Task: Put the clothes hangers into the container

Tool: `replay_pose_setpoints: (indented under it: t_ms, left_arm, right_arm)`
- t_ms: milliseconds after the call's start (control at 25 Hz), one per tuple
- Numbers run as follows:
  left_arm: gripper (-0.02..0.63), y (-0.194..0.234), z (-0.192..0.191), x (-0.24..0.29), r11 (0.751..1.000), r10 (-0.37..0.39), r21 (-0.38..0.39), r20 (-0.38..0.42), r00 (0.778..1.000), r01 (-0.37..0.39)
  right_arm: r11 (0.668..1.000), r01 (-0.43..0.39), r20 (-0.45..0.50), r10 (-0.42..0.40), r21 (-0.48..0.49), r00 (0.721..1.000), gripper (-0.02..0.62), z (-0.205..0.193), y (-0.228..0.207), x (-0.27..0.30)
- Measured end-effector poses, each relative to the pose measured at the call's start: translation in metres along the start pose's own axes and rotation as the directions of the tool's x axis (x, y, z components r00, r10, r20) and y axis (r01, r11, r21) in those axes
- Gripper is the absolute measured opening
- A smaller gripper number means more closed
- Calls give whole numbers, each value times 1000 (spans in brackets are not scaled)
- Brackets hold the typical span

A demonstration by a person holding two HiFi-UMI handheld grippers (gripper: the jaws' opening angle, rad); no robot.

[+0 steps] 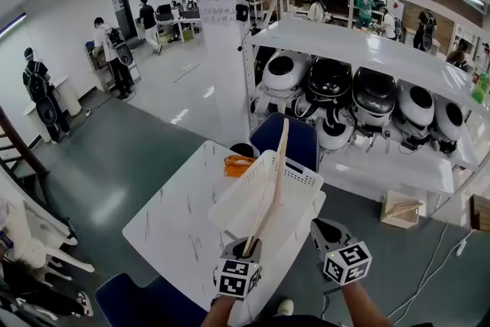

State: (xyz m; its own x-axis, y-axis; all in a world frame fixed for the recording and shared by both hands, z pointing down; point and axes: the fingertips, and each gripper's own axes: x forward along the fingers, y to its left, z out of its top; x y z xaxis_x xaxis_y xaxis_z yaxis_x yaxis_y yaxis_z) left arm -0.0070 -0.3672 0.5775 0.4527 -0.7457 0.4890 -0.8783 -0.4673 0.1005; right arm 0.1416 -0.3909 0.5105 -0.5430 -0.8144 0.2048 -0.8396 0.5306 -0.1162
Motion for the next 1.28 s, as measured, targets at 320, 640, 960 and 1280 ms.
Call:
replay_pose_setpoints:
  t_ms: [320, 640, 960, 1280]
  left_arm:
    - [58, 1, -11, 8, 1000, -6, -30, -58, 998, 4]
    - [58, -1, -23, 13, 999, -8, -41, -99, 995, 4]
    - [58, -2, -33, 18, 999, -11, -42, -122, 992, 6]
    - [77, -4, -8, 19, 999, -38, -9, -37, 999, 38]
  right_arm:
    - [1000, 3, -11, -2, 6, 1000, 18, -3, -3, 2]
    - [1000, 1, -27, -1, 3, 1000, 18, -8, -4, 3]
    - [1000, -1, -34, 1, 5, 999, 18, -12, -3, 6]
    - [1000, -1, -39, 2, 9, 999, 18, -13, -4, 7]
